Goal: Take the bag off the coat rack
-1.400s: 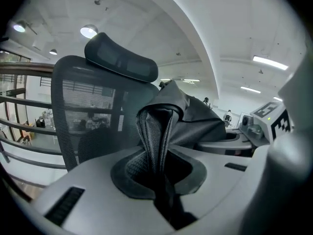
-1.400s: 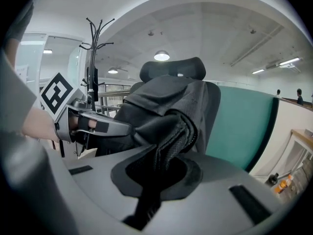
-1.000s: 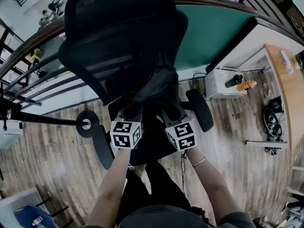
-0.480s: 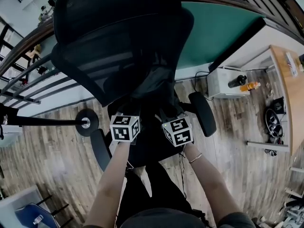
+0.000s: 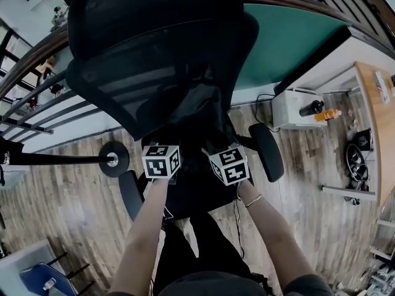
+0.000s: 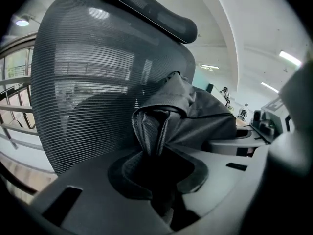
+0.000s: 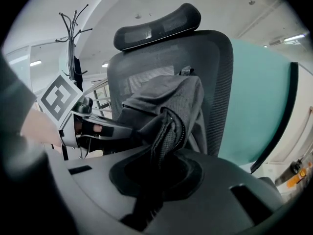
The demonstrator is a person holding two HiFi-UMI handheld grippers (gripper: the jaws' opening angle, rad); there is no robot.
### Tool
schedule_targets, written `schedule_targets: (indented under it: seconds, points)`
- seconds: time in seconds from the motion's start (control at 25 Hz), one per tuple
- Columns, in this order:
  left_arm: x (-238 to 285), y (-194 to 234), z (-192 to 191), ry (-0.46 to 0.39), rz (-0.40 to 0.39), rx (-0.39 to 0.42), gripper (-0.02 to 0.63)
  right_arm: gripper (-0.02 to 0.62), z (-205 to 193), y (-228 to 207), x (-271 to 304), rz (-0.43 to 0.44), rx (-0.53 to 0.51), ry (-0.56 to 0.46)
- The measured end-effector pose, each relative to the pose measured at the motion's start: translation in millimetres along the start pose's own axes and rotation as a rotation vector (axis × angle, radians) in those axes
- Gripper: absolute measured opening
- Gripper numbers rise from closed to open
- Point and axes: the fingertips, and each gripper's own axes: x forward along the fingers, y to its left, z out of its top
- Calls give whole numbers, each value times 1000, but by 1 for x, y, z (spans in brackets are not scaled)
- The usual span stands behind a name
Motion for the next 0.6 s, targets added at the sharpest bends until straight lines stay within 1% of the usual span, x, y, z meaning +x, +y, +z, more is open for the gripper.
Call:
schedule_targets:
  seconds: [0.24, 0.4, 0.6]
  points:
    - [9, 9, -1, 20, 15, 11, 96, 65, 0, -5, 9, -11, 17, 9]
    - [9, 15, -3, 37, 31, 5, 137, 116, -2, -7, 11, -17, 46, 14]
    - [1, 21, -10, 50, 53, -10, 191, 172, -6, -4, 10, 1, 74, 21]
